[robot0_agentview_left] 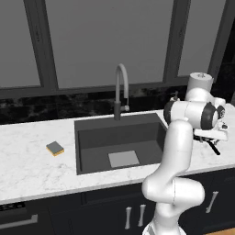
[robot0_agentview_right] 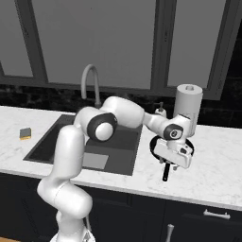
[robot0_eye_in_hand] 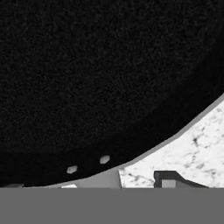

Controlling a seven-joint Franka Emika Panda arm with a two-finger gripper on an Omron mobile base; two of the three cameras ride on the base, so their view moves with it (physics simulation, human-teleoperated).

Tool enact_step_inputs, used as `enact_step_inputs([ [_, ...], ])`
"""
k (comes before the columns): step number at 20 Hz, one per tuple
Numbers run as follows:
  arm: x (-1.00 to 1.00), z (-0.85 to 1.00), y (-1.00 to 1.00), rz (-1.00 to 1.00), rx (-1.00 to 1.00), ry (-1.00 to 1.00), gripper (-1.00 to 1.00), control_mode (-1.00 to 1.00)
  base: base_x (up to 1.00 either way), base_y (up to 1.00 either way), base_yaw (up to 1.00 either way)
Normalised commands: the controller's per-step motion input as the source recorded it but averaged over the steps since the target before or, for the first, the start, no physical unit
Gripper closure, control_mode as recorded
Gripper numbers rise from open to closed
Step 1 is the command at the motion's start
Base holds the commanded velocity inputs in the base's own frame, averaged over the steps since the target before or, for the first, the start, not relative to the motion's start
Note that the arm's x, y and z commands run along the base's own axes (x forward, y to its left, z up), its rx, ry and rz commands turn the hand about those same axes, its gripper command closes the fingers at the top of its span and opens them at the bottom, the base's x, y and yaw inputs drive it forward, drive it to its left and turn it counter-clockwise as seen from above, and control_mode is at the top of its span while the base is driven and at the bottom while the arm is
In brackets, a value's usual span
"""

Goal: Pick the pan and sponge and place them into the sink. Then turn on the water.

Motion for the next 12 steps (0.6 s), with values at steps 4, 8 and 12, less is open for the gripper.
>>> enact_step_inputs([
  [4, 0.05, -0.04, 0.00, -0.01, 0.00, 0.02, 1.00, -1.00, 0.00, 0.00, 0.00],
  [8, 0.01, 0.00, -0.09, -0.01, 0.05, 0.01, 1.00, -1.00, 0.00, 0.00, 0.00],
  [12, -0.02, 0.01, 0.16, 0.22, 0.00, -0.01, 1.00, -1.00, 0.00, 0.00, 0.00],
])
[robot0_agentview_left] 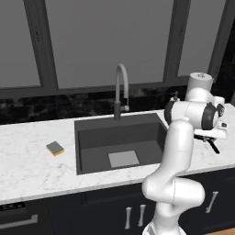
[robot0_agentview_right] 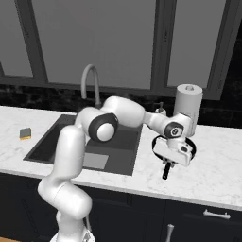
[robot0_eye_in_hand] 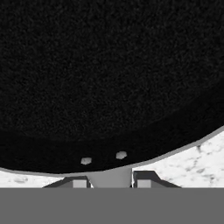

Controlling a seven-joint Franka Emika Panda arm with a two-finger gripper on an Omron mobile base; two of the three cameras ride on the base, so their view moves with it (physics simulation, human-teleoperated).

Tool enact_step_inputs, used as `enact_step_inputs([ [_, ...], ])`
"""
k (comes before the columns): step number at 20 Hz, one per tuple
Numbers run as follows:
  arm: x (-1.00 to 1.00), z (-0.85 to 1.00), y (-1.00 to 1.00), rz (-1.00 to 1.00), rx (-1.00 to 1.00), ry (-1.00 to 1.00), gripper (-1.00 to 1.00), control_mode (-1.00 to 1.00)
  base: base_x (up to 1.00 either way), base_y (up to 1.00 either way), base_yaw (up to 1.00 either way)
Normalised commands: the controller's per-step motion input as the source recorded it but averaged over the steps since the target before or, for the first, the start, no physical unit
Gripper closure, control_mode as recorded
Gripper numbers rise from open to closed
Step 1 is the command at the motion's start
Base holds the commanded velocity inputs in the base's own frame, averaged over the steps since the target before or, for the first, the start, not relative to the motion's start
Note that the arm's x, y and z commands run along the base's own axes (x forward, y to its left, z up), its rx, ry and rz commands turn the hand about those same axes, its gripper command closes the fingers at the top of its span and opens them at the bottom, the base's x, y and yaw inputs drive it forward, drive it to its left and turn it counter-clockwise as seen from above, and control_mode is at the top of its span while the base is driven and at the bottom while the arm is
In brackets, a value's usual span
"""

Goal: Pick the pan and sponge and place them into the sink. Then turn on the water.

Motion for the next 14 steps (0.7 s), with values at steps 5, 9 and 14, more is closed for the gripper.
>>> enact_step_inputs([
  [5, 0.07, 0.12, 0.59, 0.47, 0.00, 0.00, 1.00, -1.00, 0.00, 0.00, 0.00],
  [9, 0.21, 0.08, 0.67, 0.57, 0.00, 0.00, 1.00, -1.00, 0.00, 0.00, 0.00],
  [14, 0.20, 0.15, 0.52, 0.59, 0.02, -0.04, 1.00, -1.00, 0.00, 0.00, 0.00],
])
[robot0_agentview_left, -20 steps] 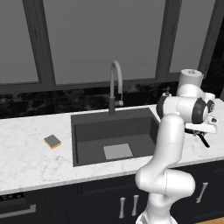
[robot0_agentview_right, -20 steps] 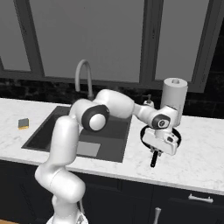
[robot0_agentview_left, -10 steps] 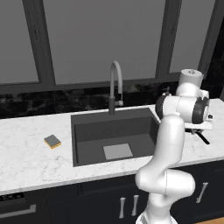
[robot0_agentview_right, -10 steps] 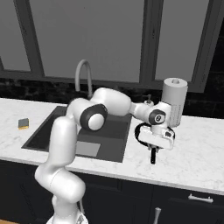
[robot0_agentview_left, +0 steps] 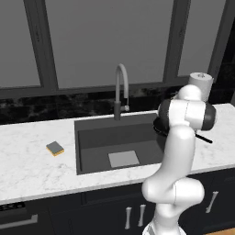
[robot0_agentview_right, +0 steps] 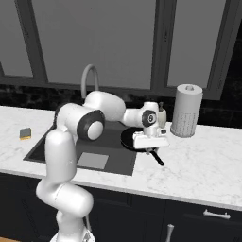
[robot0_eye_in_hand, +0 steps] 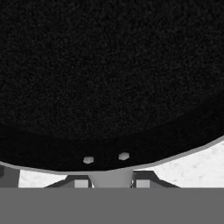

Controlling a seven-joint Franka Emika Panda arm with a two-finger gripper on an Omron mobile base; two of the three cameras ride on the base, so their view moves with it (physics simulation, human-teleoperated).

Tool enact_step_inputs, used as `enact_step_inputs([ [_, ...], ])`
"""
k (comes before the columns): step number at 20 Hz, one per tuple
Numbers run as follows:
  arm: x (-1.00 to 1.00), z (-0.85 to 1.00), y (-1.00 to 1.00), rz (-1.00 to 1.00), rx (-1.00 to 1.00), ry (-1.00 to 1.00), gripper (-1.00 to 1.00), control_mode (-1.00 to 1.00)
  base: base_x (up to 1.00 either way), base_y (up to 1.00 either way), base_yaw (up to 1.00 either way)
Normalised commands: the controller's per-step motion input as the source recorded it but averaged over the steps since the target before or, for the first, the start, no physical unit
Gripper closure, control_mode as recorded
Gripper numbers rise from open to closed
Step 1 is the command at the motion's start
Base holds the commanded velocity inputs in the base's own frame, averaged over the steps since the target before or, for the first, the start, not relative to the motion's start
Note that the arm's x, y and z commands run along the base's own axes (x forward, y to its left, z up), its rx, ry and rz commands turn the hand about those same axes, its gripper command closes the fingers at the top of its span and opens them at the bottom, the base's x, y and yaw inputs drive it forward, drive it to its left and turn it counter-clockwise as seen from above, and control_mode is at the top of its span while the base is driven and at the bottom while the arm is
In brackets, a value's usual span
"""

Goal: Pick the pan and sponge and place them into the sink. Then turn on the water.

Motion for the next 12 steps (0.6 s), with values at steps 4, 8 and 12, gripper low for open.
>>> enact_step_inputs([
  [4, 0.36, 0.15, 0.51, 0.58, 0.08, -0.01, 1.00, -1.00, 0.00, 0.00, 0.00],
  [8, 0.41, 0.00, 0.30, 0.54, 0.18, 0.00, 1.00, -1.00, 0.00, 0.00, 0.00],
  [12, 0.38, -0.01, 0.24, 0.41, 0.24, 0.00, 1.00, -1.00, 0.00, 0.00, 0.00],
])
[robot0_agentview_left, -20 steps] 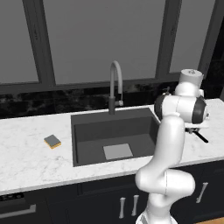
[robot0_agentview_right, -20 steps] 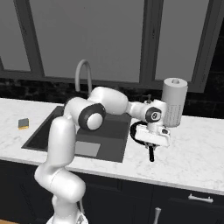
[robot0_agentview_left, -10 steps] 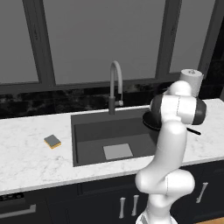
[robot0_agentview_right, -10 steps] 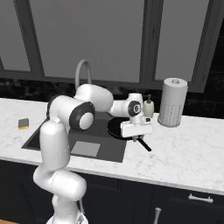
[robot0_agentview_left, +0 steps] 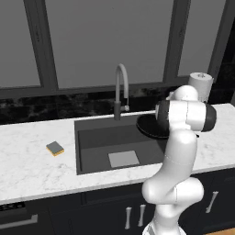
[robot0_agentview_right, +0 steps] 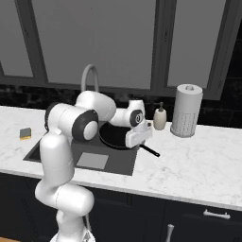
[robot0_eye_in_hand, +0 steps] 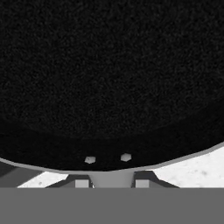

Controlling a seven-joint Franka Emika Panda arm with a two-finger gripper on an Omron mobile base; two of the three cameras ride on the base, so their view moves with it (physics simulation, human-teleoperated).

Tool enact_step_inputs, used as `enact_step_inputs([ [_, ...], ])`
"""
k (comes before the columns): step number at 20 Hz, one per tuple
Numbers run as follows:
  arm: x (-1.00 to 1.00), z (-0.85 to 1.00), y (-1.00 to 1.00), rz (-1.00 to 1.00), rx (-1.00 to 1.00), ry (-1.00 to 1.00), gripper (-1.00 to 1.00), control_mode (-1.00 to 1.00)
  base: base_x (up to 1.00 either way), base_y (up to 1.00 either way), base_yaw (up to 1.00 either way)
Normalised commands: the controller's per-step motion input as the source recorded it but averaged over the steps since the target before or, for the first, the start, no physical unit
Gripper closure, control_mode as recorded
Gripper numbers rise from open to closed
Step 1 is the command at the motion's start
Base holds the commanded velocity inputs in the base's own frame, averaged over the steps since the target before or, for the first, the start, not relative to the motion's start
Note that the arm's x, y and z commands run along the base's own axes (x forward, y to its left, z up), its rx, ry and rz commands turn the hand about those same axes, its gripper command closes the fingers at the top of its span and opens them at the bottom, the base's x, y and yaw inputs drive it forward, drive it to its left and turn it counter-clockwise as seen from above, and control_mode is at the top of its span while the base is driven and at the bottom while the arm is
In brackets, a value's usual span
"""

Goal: Pick the pan and sponge and place them into the sink. Then turn on the water.

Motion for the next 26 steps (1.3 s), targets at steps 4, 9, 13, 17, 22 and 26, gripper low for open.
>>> enact_step_inputs([
  [4, 0.36, -0.01, 0.26, 0.31, 0.27, 0.02, 1.00, -1.00, 0.00, 0.00, 0.00],
  [9, 0.28, -0.20, 0.60, 0.23, 0.06, 0.04, 1.00, -1.00, 0.00, 0.00, 0.00],
  [13, 0.21, -0.22, 0.66, 0.18, 0.00, 0.05, 1.00, -1.00, 0.00, 0.00, 0.00],
  [17, 0.06, -0.09, 0.54, 0.12, 0.01, 0.05, 1.00, -1.00, 0.00, 0.00, 0.00],
  [22, 0.14, -0.15, 0.60, 0.04, 0.00, 0.04, 1.00, -1.00, 0.00, 0.00, 0.00],
  [26, 0.11, -0.35, 0.45, 0.00, 0.00, -0.01, 1.00, -1.00, 0.00, 0.00, 0.00],
])
